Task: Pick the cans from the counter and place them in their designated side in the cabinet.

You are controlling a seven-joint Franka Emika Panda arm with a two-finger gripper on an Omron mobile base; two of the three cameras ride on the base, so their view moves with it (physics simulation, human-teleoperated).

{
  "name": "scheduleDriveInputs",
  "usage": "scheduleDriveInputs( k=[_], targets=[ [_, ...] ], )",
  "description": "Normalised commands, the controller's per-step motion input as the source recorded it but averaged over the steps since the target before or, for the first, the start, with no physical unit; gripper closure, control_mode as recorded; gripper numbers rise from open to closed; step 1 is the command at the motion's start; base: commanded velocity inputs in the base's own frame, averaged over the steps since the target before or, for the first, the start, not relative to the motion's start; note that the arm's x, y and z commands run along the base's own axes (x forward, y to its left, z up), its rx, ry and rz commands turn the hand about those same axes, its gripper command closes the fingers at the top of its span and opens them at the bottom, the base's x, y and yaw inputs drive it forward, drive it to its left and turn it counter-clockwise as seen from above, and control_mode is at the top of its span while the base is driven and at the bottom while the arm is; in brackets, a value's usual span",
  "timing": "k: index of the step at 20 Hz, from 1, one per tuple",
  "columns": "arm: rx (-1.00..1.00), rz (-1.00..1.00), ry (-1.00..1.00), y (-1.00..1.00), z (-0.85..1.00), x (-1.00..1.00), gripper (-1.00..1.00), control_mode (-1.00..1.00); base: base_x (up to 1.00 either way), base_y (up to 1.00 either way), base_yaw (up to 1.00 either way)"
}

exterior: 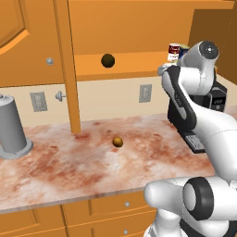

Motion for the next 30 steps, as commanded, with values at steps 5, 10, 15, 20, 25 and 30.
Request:
scheduleDriveInputs(
  k=[5,10,15,20,25,30],
  targets=[
    [0.0,0.0,0.0,-0.08,0.2,0.25,1.0,-1.0,0.0,0.0,0.0],
    [0.0,0.0,0.03,-0.08,0.11,0.29,1.0,-1.0,0.0,0.0,0.0],
    [0.0,0.0,0.04,-0.04,0.06,0.29,1.0,-1.0,0.0,0.0,0.0],
    [0.0,0.0,0.06,-0.02,0.0,0.37,1.0,-1.0,0.0,0.0,0.0],
    [0.0,0.0,0.07,-0.01,0.0,0.37,1.0,-1.0,0.0,0.0,0.0],
    [0.0,0.0,0.02,0.0,-0.04,0.37,1.0,-1.0,0.0,0.0,0.0]
  ],
)
